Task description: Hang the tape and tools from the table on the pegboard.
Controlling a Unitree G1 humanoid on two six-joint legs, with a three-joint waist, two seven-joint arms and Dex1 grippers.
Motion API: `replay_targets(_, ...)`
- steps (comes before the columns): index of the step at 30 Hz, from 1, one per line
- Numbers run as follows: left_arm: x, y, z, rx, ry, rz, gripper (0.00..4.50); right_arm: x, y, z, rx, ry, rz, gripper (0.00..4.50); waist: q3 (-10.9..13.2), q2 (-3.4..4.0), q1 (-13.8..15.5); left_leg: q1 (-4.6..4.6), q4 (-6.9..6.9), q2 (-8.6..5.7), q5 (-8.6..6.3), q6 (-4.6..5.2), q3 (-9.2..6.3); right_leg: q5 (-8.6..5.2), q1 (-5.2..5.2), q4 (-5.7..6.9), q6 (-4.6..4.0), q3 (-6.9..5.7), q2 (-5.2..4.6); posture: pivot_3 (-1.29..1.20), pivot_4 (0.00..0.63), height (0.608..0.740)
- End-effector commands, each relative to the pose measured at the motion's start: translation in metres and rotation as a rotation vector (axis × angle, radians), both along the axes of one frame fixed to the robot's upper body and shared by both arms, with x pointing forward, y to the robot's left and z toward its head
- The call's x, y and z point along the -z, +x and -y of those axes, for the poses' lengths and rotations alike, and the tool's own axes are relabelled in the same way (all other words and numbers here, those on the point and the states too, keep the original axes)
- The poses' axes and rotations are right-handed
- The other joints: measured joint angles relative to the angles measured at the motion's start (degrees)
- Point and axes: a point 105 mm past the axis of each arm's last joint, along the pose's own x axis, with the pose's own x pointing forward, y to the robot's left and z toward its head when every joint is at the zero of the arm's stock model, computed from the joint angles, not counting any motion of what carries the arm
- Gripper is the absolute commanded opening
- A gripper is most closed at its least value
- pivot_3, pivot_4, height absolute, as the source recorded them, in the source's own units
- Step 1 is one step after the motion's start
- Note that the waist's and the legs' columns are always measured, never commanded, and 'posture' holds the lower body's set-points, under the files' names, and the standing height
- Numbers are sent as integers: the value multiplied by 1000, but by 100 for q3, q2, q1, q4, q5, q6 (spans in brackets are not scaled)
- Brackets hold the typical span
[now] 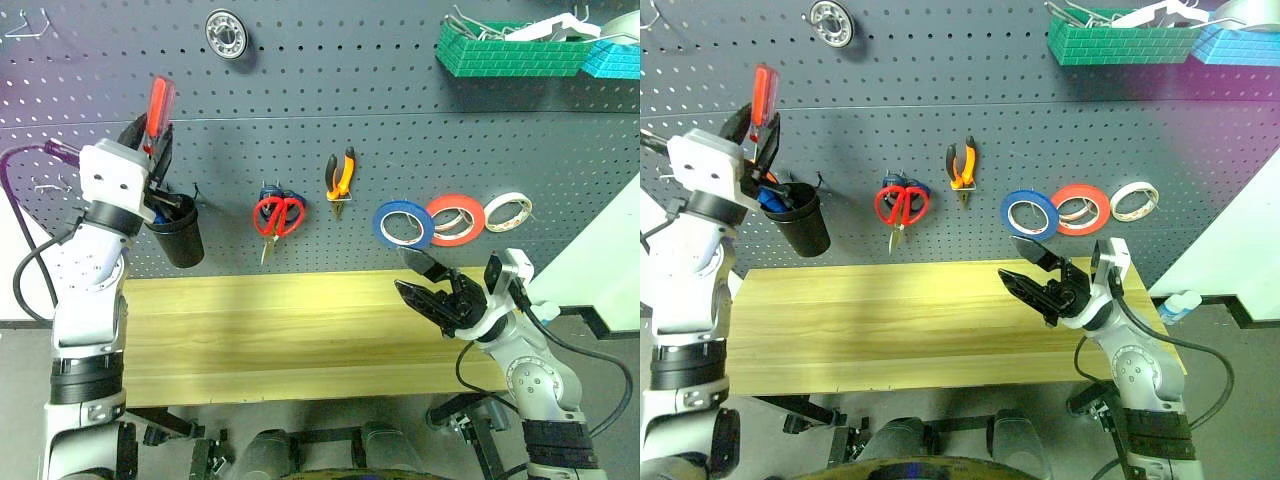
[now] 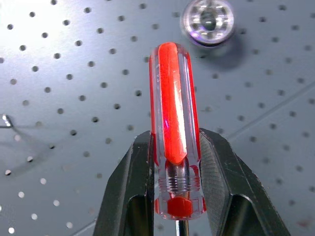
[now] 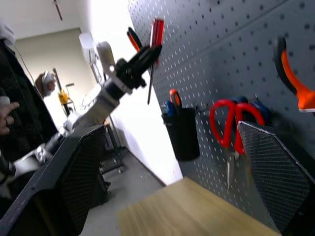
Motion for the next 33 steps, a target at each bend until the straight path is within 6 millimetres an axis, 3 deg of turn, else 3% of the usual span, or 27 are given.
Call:
replay_targets(1,-24,1,-10,4,-70,86,904,2,-1,9,6,-14,36,4500,-2,-4,1,0,1,0,0,0,0,0,0,1,0,0,0,-80,0,736)
replay_targets(5,-22,10,-15,27,-157,85,904,13,-3,16,7,-27,29,4500,-7,-9,2,0,1,0,0,0,0,0,1,1,0,1,2,-81,0,736)
replay_targets(11,4,24,-24,-53,-179,8,904,25,-6,24,14,-38,23,4500,-13,-15,-27,3,4,0,1,-2,0,1,1,8,1,3,2,-93,0,736)
replay_targets(26,47,38,-25,-23,-292,-99,904,55,-9,46,30,-50,3,4500,-21,-23,-54,3,20,0,1,-4,0,1,1,22,1,4,1,-109,0,736)
replay_targets(33,61,34,-31,-54,-323,-116,3270,62,-8,55,45,-54,4,4500,-22,-21,-55,1,69,0,-1,-5,0,0,1,67,0,6,-1,-111,0,736)
